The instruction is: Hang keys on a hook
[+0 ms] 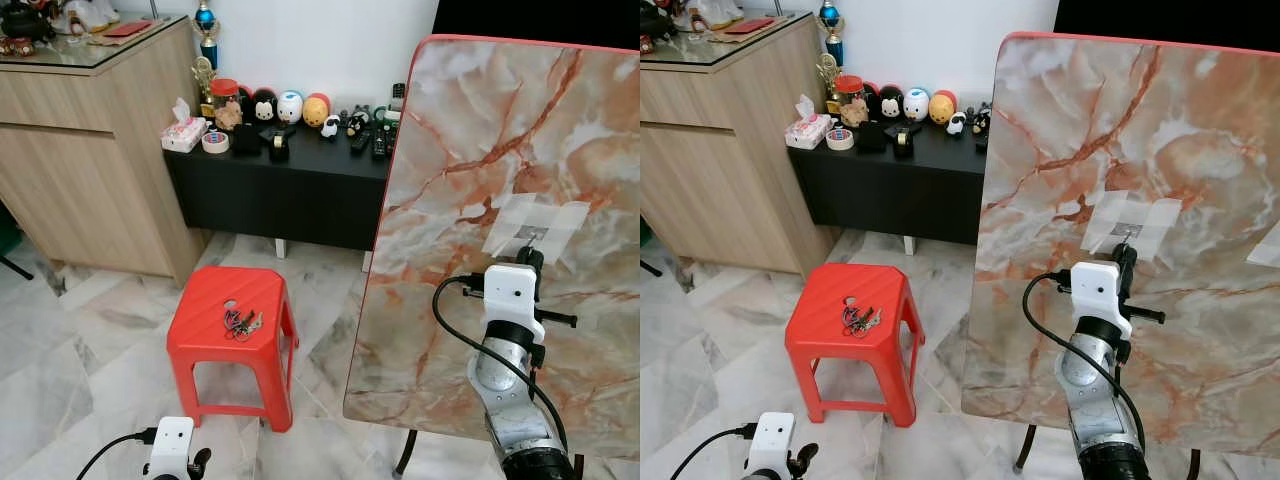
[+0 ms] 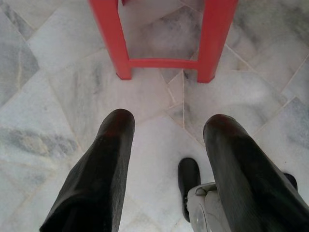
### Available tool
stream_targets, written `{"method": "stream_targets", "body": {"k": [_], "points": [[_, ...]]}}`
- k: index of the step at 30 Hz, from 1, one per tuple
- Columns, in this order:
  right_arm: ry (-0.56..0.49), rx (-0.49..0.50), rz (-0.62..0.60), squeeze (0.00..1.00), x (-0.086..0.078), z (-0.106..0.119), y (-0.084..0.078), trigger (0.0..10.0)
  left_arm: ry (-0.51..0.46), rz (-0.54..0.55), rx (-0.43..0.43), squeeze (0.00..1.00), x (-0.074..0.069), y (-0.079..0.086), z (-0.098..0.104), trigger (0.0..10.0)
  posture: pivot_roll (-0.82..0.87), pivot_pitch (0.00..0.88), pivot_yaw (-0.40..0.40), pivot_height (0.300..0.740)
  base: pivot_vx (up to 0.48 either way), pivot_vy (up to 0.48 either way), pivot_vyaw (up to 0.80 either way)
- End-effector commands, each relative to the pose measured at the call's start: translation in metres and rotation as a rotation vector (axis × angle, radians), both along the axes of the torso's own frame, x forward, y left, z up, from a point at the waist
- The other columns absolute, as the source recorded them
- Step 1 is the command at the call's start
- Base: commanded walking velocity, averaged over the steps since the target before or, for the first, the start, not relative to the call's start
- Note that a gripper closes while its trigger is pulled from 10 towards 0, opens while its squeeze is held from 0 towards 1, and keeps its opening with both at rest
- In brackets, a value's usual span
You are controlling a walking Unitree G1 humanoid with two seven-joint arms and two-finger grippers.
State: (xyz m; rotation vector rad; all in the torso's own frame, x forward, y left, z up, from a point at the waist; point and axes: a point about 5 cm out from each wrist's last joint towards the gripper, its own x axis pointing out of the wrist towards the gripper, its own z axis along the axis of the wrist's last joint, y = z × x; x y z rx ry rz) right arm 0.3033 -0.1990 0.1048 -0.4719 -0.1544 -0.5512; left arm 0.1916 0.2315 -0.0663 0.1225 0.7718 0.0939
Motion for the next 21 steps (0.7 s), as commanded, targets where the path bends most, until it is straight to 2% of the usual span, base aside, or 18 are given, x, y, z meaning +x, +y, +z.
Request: {"method": "stream_targets", "body": {"k": [1, 21], "points": [[0.019, -0.017, 0.019, 0.0, 0.004, 0.001, 0.002, 10.0, 0.019, -0.002, 0.003, 0.0, -0.003, 0.001, -0.002, 10.0, 0.06, 0.0, -0.054, 0.74, 0.0, 0.0, 0.0], [-0.033, -0.09, 0.054, 0.0, 0.005, 0.011, 0.007, 10.0, 0.011, 0.021, -0.01, 0.0, -0.002, 0.0, -0.001, 10.0, 0.06, 0.0, -0.056, 0.74, 0.0, 0.0, 0.0]]}}
